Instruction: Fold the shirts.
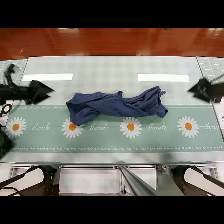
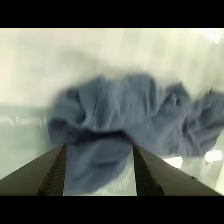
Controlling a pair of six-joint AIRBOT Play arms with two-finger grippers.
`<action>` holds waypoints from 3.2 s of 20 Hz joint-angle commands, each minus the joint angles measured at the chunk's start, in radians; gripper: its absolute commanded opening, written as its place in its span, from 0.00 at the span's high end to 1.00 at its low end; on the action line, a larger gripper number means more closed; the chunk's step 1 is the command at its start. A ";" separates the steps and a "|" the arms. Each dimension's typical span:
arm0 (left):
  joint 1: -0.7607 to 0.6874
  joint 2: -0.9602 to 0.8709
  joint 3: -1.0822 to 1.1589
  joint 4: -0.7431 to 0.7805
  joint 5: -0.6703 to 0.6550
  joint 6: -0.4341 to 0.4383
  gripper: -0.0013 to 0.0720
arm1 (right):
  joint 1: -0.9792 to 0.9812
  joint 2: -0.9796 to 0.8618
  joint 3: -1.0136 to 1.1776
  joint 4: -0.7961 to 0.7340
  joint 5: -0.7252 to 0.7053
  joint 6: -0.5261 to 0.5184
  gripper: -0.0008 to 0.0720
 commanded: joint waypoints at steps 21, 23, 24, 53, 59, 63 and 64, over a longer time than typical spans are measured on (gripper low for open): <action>-0.320 -0.220 -0.028 -0.252 0.264 0.075 0.95 | -0.018 0.019 -0.372 0.298 -0.140 -0.222 0.43; -0.320 -0.220 -0.016 -0.252 0.247 0.075 0.95 | -0.018 -0.021 -0.360 0.379 -0.138 -0.265 0.43; -0.322 -0.220 -0.014 -0.252 0.243 0.075 0.95 | -0.018 -0.041 -0.351 0.412 -0.136 -0.284 0.43; -0.114 0.196 0.718 -0.466 0.167 0.103 0.95 | 0.219 -0.021 1.137 0.128 0.003 0.002 0.96; 0.088 0.571 0.740 -0.289 0.145 0.054 0.95 | 0.209 0.370 1.010 -0.125 0.019 0.003 0.96; 0.183 0.789 0.740 0.019 0.088 -0.033 0.95 | 0.210 0.549 0.943 -0.255 0.083 0.025 0.96; 0.178 0.822 0.740 0.077 0.065 -0.071 0.95 | 0.210 0.573 0.943 -0.269 0.094 0.029 0.96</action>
